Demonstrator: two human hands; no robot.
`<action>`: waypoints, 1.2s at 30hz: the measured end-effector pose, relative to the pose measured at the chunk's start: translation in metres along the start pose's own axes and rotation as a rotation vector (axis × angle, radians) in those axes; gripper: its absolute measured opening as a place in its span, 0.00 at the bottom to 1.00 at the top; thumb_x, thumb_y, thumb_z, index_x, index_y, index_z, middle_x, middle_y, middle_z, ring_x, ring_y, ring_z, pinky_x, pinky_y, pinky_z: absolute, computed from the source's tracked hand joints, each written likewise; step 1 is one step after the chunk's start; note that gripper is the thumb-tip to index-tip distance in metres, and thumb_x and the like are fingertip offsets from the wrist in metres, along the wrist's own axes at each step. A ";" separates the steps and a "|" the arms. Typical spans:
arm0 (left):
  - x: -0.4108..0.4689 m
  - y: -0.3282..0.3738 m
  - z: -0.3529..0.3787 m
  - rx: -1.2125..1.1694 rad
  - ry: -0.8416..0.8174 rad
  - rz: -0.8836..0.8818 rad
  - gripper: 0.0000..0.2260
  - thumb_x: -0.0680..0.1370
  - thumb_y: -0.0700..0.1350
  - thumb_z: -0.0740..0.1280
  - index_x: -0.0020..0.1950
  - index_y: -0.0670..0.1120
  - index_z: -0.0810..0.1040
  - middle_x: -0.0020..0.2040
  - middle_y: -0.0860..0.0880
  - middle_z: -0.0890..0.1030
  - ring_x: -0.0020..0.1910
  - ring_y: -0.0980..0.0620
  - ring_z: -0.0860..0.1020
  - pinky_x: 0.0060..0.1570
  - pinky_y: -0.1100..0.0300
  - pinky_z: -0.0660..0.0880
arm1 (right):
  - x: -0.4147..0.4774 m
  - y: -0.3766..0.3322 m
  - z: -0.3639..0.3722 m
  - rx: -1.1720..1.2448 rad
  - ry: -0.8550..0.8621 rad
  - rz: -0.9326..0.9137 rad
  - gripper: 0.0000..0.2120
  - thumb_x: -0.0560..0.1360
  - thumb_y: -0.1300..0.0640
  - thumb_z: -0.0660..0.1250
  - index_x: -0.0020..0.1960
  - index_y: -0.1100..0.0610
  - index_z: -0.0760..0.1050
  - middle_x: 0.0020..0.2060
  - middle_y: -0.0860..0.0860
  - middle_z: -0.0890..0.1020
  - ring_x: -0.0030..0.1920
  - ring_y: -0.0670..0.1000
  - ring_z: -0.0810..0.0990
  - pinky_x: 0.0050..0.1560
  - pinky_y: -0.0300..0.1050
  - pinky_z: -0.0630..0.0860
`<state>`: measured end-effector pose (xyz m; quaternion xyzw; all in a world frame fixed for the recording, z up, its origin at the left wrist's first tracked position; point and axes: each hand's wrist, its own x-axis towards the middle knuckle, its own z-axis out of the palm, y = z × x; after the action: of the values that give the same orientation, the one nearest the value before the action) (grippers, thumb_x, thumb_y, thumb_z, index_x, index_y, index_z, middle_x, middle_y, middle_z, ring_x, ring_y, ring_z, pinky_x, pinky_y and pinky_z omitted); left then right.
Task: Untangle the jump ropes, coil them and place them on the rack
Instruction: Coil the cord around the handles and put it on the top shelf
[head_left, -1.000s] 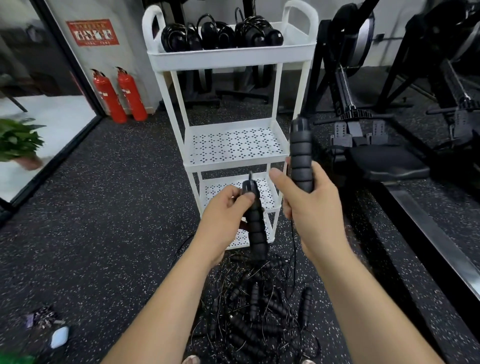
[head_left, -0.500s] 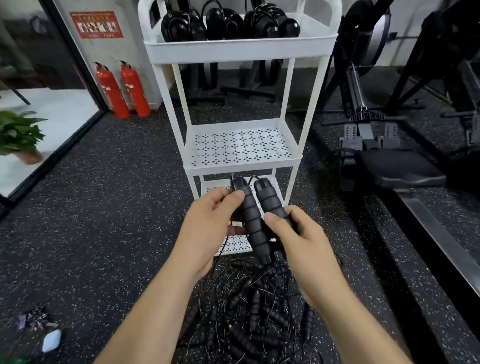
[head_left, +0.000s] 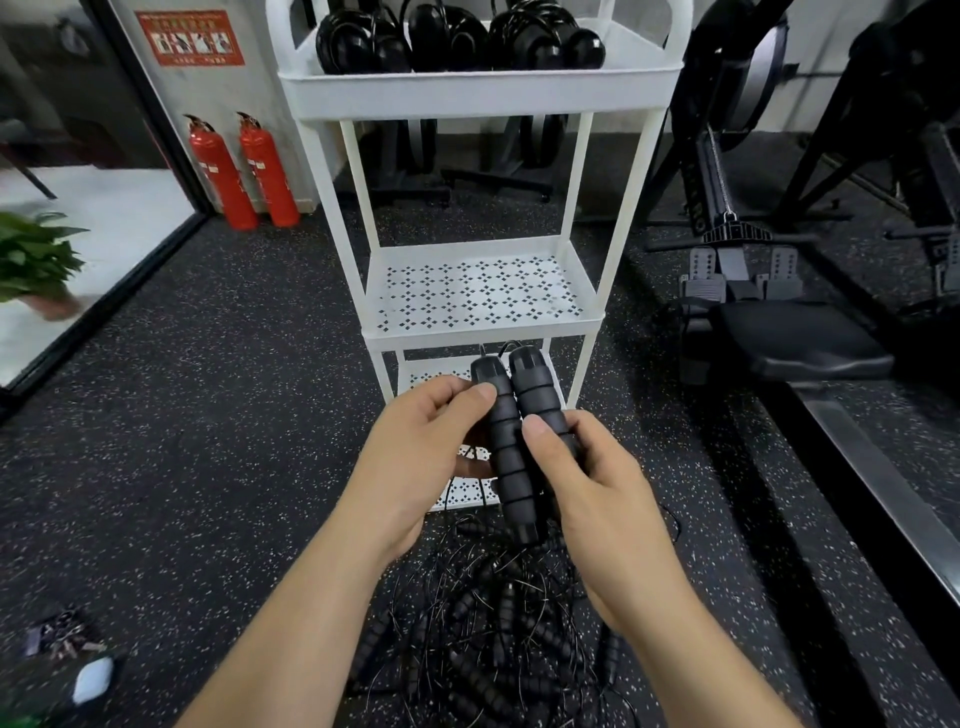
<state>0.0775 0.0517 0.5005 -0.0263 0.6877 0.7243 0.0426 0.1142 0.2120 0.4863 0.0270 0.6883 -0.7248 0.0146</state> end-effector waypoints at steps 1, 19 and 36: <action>0.000 0.000 0.000 0.009 -0.001 0.001 0.09 0.85 0.46 0.68 0.50 0.44 0.84 0.50 0.41 0.87 0.49 0.46 0.85 0.47 0.46 0.85 | -0.001 0.000 -0.001 -0.012 0.001 -0.007 0.16 0.82 0.37 0.70 0.53 0.50 0.82 0.48 0.58 0.84 0.45 0.52 0.81 0.55 0.72 0.80; 0.000 0.011 -0.003 0.231 0.020 0.074 0.09 0.83 0.52 0.71 0.45 0.50 0.84 0.40 0.52 0.82 0.33 0.56 0.73 0.41 0.58 0.71 | -0.002 0.000 -0.004 0.135 -0.177 0.152 0.18 0.79 0.64 0.76 0.65 0.57 0.75 0.50 0.59 0.86 0.46 0.66 0.89 0.52 0.66 0.86; 0.000 0.021 -0.016 0.190 0.020 0.356 0.24 0.87 0.55 0.56 0.41 0.43 0.80 0.39 0.47 0.82 0.40 0.52 0.77 0.45 0.59 0.73 | -0.006 -0.042 -0.040 0.065 -0.734 0.228 0.18 0.78 0.71 0.70 0.65 0.59 0.76 0.47 0.62 0.83 0.37 0.57 0.81 0.33 0.47 0.76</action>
<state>0.0752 0.0349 0.5204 0.0927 0.7472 0.6518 -0.0908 0.1182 0.2535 0.5263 -0.1572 0.6066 -0.7014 0.3397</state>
